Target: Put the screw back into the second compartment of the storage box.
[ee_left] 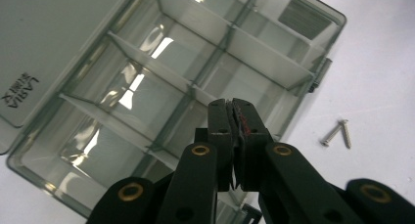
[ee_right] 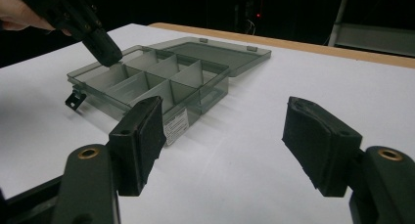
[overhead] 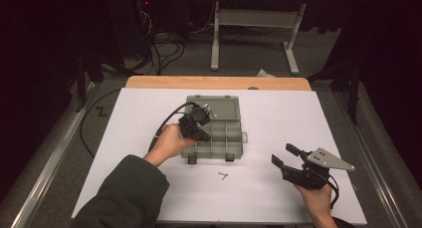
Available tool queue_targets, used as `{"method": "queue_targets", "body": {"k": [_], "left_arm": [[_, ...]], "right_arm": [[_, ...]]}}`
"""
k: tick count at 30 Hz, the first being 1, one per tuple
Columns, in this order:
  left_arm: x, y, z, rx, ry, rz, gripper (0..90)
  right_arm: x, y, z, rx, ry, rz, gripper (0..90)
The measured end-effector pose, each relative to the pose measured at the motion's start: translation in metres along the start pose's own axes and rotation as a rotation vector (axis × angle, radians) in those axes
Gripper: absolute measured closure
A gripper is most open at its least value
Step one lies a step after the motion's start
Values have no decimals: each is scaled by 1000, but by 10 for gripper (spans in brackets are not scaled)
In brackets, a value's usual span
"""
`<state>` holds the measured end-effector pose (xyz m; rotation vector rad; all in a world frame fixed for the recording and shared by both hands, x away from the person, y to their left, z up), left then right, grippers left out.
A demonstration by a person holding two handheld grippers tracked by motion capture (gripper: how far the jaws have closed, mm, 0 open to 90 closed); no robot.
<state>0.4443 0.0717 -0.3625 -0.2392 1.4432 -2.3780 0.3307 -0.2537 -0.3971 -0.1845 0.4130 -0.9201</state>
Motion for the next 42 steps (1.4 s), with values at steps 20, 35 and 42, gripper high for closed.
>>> {"method": "queue_targets", "body": {"k": [20,35,42], "left_arm": [[-28,12,6,-33,-69,45,872],[-36,29,7,-76,-95,66,870],[-40,37,6,-93,-84,78,870]], "right_arm": [[0,0,0,2,-2,-3,333],[0,0,1,6,-5,2,333],[0,0,1,4,-5,0,333]]}}
Point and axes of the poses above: each handheld gripper's, and its own axes: y roughly forward along the jaws, z roughly out of its top, x roughly to its right, the point moved 2 cm from there along y, roughly forward along the jaws, and after that the axes turned 13 degrees about y, right-handed, at the moved point
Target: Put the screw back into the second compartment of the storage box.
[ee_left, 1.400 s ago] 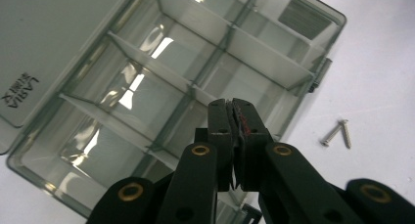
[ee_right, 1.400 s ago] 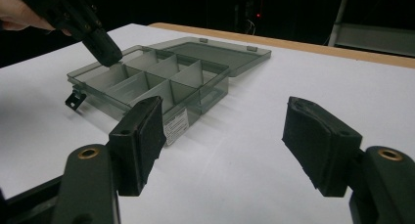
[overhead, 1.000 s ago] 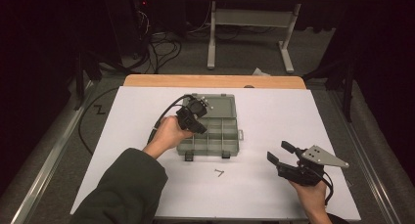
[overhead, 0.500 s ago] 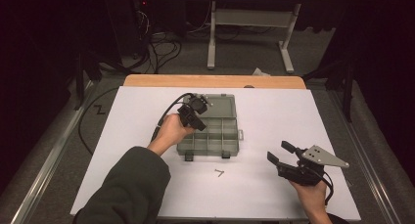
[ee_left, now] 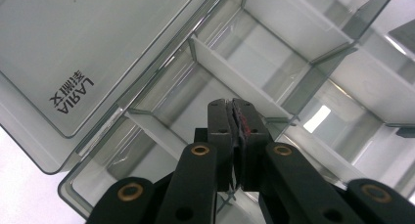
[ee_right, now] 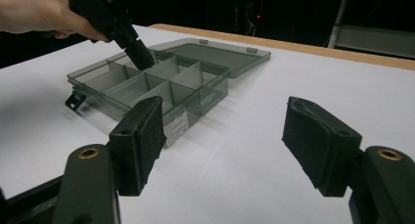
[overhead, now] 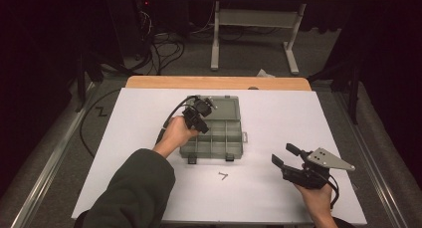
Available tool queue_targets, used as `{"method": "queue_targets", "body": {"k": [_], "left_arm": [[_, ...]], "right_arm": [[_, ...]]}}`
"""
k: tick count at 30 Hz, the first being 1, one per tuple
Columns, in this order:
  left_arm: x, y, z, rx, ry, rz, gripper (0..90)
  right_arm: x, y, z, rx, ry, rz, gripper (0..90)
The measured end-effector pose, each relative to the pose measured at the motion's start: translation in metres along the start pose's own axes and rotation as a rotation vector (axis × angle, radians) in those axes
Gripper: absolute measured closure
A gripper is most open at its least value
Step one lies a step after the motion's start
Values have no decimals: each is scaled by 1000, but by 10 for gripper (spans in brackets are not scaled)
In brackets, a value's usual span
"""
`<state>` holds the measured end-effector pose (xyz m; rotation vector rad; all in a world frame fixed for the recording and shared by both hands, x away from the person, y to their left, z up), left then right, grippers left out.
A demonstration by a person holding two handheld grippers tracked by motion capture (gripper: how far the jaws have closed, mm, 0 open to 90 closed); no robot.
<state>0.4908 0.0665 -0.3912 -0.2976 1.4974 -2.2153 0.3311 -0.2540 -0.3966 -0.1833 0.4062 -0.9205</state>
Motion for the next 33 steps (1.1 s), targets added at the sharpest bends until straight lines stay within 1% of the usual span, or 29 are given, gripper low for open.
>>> {"method": "queue_targets", "body": {"k": [2,6,9,12,14,18,19,20,22,23,24,26,27,30,33], "left_arm": [[-1,1,0,-4,11,2,869],[0,3,0,-9,13,3,867],[-1,3,0,-7,16,7,821],[-1,1,-1,-4,13,8,809],[0,-3,-1,3,-1,11,788],[2,-11,-3,28,-8,19,741],[3,-14,-3,26,-11,18,717],[3,-15,-3,35,-14,20,675],[5,-20,-4,48,-6,30,625],[4,-22,-4,65,21,30,611],[5,-24,-5,67,21,33,599],[9,-27,-7,68,3,36,576],[11,-28,-8,69,0,37,561],[15,-32,-9,63,0,32,523],[21,-36,-9,80,14,30,500]], "right_arm": [[0,0,0,-1,3,-1,333],[0,0,0,0,2,0,333],[0,0,0,0,2,0,333],[0,0,0,0,2,1,335],[0,0,0,1,3,1,335],[0,0,0,1,4,0,335],[0,0,0,1,3,0,335],[0,0,0,1,2,0,335],[0,0,0,1,3,-1,335],[0,0,0,1,3,-1,335],[0,0,0,0,6,-2,335],[0,-1,0,0,7,-2,334],[0,0,0,1,3,-1,335],[0,0,0,0,2,-2,335],[1,0,0,0,1,-3,335]]}}
Point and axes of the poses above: each handheld gripper's, and its own axes: y roughly forward along the jaws, z roughly out of its top, x roughly to its right, the point moved 2 cm from there along y, roughly forward along the jaws, and after that the axes turned 13 degrees about y, right-handed, at the moved point
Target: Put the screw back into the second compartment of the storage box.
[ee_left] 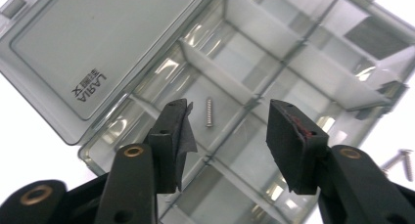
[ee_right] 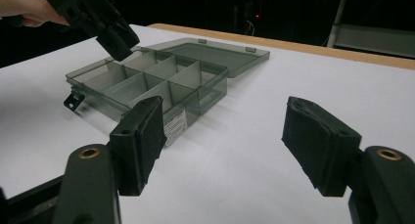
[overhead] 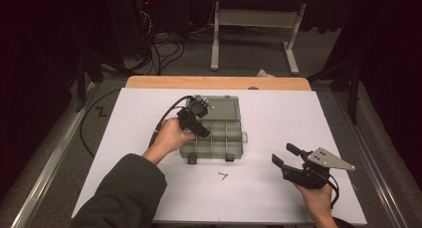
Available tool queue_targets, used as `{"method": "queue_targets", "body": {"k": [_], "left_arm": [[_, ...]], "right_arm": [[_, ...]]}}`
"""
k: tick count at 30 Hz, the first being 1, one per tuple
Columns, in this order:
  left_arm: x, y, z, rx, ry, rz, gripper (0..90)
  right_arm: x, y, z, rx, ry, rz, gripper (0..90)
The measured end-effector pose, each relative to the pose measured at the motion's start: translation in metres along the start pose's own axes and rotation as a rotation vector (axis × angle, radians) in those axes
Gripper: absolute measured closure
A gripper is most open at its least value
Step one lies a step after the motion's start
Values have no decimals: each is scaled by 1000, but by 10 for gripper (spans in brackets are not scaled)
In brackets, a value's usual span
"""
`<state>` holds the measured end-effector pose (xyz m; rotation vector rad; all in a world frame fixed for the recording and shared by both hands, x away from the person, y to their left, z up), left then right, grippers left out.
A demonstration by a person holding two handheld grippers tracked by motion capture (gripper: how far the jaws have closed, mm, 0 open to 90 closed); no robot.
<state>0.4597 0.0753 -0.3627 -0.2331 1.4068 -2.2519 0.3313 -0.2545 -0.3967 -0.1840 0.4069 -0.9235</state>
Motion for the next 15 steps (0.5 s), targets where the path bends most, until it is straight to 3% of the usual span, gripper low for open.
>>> {"method": "queue_targets", "body": {"k": [7,15], "left_arm": [[16,-7,0,8,49,-11,470],[28,-11,-1,22,76,-33,460]], "right_arm": [[0,0,0,0,2,-1,335],[0,0,0,0,5,-1,335]]}}
Point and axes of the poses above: each handheld gripper's, and its own axes: y roughly forward along the jaws, z roughly out of its top, x roughly to its right, the point moved 2 cm from there along y, roughly forward along the jaws, and after that the axes turned 13 degrees about y, right-handed, at the moved point
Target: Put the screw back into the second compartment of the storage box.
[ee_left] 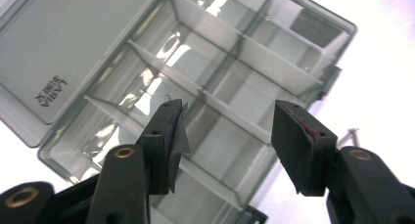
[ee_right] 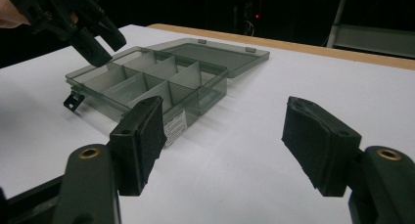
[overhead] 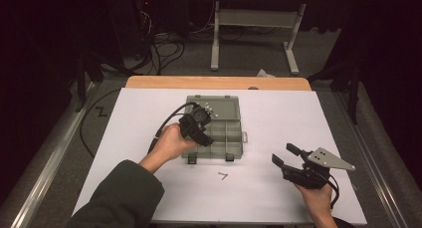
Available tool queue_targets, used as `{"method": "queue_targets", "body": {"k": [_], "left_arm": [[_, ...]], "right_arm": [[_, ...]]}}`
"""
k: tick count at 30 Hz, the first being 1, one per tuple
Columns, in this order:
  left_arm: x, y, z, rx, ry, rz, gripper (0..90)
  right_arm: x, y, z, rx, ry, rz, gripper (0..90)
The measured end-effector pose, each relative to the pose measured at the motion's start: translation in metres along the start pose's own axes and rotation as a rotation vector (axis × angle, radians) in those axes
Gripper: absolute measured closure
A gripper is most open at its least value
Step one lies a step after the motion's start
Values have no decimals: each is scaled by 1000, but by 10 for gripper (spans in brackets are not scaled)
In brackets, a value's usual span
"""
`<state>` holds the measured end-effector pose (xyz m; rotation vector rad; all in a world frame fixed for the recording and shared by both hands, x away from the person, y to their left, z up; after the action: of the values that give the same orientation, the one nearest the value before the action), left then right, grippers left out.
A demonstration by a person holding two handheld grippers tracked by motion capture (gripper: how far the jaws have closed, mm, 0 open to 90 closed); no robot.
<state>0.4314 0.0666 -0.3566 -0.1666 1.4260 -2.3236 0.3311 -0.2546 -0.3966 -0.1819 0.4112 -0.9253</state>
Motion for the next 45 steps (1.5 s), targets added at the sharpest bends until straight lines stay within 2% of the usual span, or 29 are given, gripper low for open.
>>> {"method": "queue_targets", "body": {"k": [11,32,36,45], "left_arm": [[28,-1,-3,9,75,-15,469],[54,13,-2,-19,132,-74,482],[59,17,-1,-31,154,-78,489],[66,28,1,-51,175,-102,523]], "right_arm": [[0,0,0,0,-3,-1,335],[0,0,0,0,3,-2,335],[0,0,0,-2,6,-2,335],[0,0,0,-2,4,-3,336]]}}
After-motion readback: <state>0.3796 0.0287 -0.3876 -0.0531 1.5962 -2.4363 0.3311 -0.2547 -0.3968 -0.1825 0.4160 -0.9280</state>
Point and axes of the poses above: each handheld gripper's, and its own axes: y roughly forward along the jaws, z roughly out of its top, x roughly to its right, the point moved 2 cm from there along y, roughly forward along the jaws, and after that the axes turned 13 degrees about y, right-handed, at the moved point
